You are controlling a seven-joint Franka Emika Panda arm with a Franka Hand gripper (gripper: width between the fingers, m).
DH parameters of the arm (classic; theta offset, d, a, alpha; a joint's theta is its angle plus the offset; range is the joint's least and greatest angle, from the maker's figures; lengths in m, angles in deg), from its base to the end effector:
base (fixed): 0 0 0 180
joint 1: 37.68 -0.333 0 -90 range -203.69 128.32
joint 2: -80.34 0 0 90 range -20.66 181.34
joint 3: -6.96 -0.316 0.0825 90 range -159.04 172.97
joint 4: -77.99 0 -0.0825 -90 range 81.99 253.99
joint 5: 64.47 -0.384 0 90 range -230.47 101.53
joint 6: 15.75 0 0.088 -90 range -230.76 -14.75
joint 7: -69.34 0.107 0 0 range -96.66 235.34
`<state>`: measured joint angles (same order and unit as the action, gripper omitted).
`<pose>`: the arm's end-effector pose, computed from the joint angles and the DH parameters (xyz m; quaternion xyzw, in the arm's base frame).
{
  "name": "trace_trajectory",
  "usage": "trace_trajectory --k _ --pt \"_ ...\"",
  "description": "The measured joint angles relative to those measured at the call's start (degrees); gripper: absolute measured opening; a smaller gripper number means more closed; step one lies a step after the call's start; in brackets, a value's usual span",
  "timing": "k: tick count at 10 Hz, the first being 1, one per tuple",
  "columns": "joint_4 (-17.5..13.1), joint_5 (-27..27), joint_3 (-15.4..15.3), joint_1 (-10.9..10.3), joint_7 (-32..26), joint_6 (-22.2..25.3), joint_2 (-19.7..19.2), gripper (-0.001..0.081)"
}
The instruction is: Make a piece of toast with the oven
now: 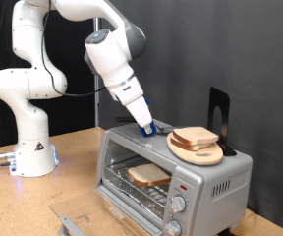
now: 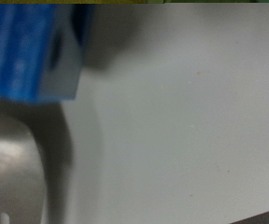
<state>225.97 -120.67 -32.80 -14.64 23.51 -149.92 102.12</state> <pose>0.4092 0.1298 0.3694 -0.9499 -0.1912 -0.1250 0.2135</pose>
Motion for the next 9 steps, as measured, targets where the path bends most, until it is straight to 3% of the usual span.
trace_trajectory --k 4,9 --pt "0.0 0.9 0.8 0.0 -2.8 4.3 1.4 0.0682" --pt "1.2 1.0 0.6 -0.3 -4.2 4.5 6.7 0.0682"
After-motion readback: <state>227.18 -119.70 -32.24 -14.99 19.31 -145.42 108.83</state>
